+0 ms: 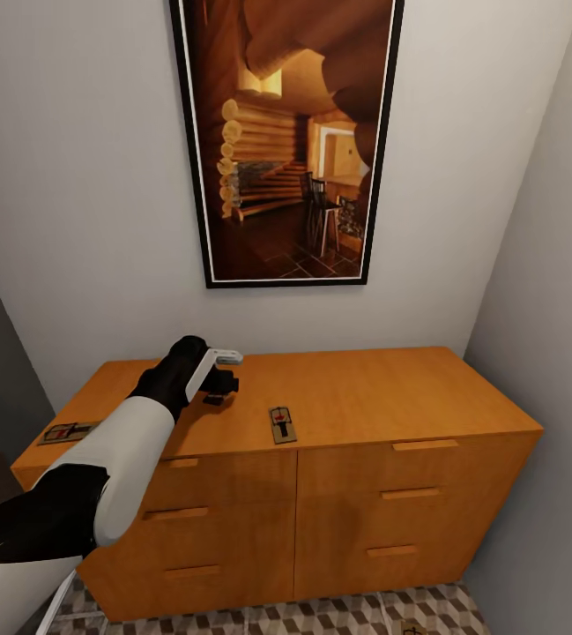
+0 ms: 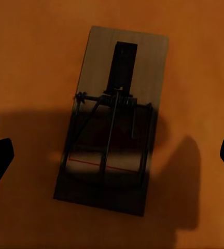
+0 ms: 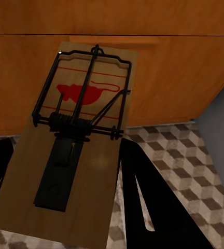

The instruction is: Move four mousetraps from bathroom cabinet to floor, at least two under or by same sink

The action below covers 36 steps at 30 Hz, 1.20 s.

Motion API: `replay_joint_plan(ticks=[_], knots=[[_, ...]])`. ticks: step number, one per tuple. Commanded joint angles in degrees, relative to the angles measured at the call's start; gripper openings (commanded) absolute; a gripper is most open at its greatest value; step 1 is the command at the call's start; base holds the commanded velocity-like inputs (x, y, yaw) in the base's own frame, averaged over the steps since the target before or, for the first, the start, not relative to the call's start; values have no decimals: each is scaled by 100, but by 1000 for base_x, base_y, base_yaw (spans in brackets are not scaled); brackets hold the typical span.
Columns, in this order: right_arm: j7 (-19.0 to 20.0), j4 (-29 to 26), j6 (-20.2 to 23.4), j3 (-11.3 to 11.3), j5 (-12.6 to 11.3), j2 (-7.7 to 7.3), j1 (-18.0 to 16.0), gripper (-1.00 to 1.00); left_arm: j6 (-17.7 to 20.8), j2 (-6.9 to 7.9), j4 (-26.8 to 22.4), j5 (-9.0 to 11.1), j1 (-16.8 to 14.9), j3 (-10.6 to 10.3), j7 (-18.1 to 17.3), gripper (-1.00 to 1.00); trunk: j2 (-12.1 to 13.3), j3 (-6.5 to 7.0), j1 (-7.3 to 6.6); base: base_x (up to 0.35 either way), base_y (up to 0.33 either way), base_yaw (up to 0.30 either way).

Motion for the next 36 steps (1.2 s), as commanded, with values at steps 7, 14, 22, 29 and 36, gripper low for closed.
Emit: replay_joint_plan(ticks=[7, 14, 22, 29, 36], knots=[[-11, 4, -15, -11, 37, 0, -4, -100, 22, 1, 8, 7, 3, -16, 20, 100, -3, -6, 0, 0, 0, 0], [-14, 4, -15, -11, 37, 0, -4, -100, 8, 1, 11, 5, 68, -17, 20, 100, -3, -6, 0, 0, 0, 0], [-15, 4, -14, -11, 37, 0, -4, -100, -297, 1, 87, 9, 145, -16, 17, 100, -3, -6, 0, 0, 0, 0], [-15, 4, -14, -11, 37, 0, -4, -100, -361, 1, 158, 8, 155, -16, 13, 100, -3, -6, 0, 0, 0, 0], [-15, 4, -16, -11, 38, 0, -4, -100, -372, 1, 194, 9, 156, -16, 15, 100, -3, -6, 0, 0, 0, 0]])
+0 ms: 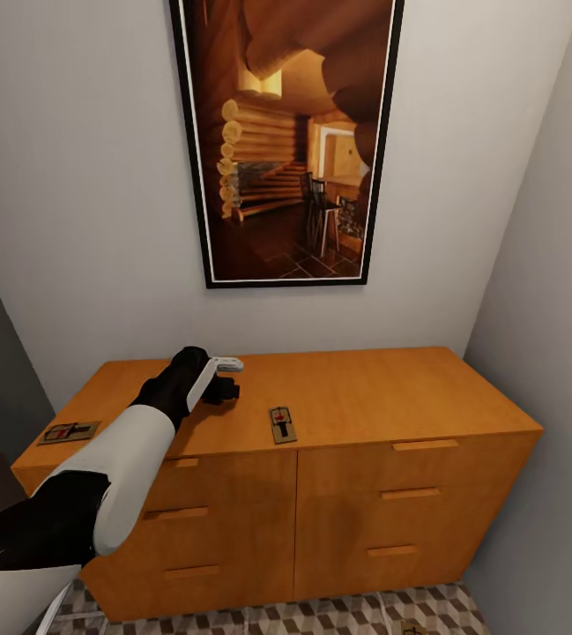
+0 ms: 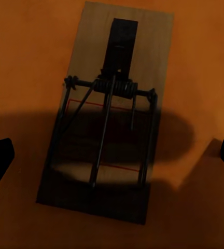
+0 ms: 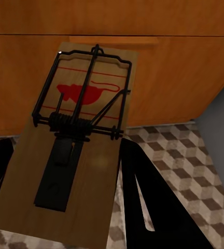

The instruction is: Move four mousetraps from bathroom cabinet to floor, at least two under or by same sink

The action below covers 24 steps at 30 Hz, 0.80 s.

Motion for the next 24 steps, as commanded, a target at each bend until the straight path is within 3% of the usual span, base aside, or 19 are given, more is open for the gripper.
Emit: replay_joint_plan(ticks=[1, 24], knots=[[-15, 4, -13, -11, 37, 0, -3, -100, 17, 1, 63, -1, 2, -16, 18, 100, -2, -8, 1, 0, 0, 0], [-13, 4, -12, -11, 37, 0, -3, -100, -65, 1, 156, -4, 2, -16, 17, 100, -2, -8, 1, 0, 0, 0]])
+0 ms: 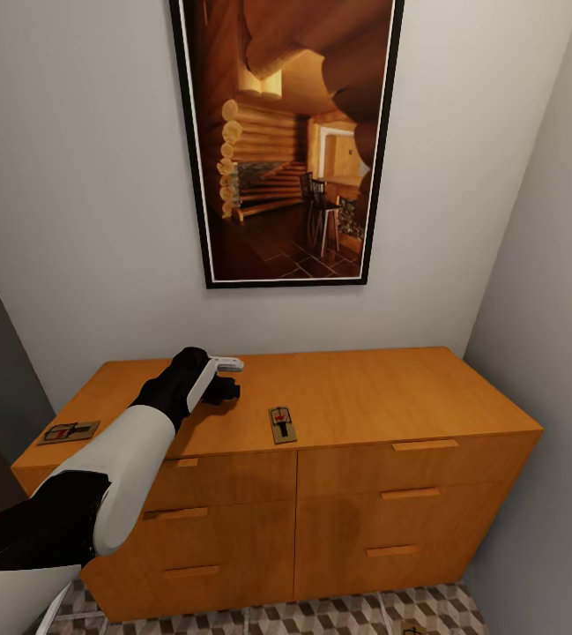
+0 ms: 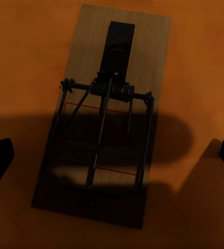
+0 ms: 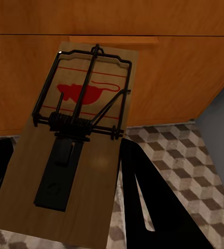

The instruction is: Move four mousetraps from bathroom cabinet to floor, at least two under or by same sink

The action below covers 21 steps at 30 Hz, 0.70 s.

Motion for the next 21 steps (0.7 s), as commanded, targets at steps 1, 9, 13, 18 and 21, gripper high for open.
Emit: replay_joint_plan(ticks=[1, 9, 13, 18, 21], knots=[[-14, 4, -14, -11, 37, 0, -4, -100, 25, 2, 121, -43, 1, -18, 23, 100, -2, -7, 1, 0, 0, 0], [-16, 4, -15, -11, 37, 0, -4, -100, 25, 2, 121, -43, 1, -18, 21, 100, -2, -7, 1, 0, 0, 0], [-17, 4, -14, -11, 38, 0, -4, -100, 24, 2, 121, -43, 1, -18, 24, 100, -2, -7, 1, 0, 0, 0], [-17, 4, -14, -11, 38, 0, -4, -100, 24, 35, 125, -43, 1, -18, 24, 100, -2, -7, 1, 0, 0, 0], [-17, 4, -15, -11, 38, 0, -4, -100, 24, 46, 124, -43, 1, -18, 21, 100, -2, -7, 1, 0, 0, 0]])
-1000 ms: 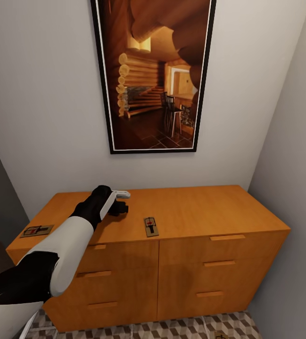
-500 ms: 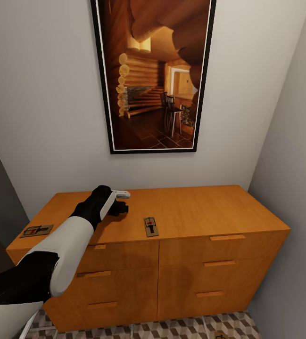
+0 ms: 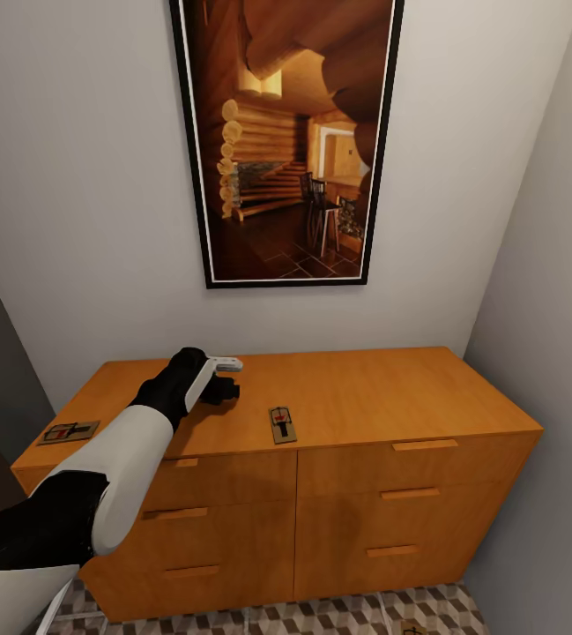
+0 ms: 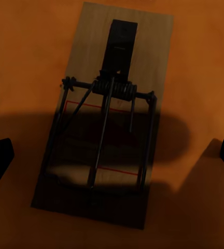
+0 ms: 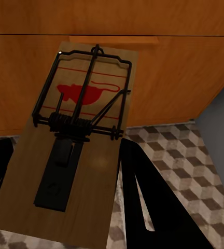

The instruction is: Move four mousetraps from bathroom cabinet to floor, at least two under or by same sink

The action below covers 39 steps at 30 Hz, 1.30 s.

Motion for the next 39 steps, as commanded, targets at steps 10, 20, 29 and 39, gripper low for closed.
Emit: replay_joint_plan(ticks=[10, 20, 29, 39], knots=[[-14, 4, -13, -11, 38, 0, -4, -100, 32, 12, 112, -159, 50, -26, 44, -100, -2, -7, 0, 0, 0, 0], [-15, 4, -18, -11, 38, 0, -4, -100, 32, 12, 115, -159, 69, -26, 45, -100, -2, -7, 0, 0, 0, 0], [-15, 4, -16, -11, 38, 0, -4, -100, 32, 20, 125, -160, 71, -26, 43, -100, -2, -7, 0, 0, 0, 0], [-15, 4, -16, -11, 38, 2, -4, -100, 70, 21, -253, -159, 71, -25, 59, -100, -2, -7, 0, 0, 0, 0]])
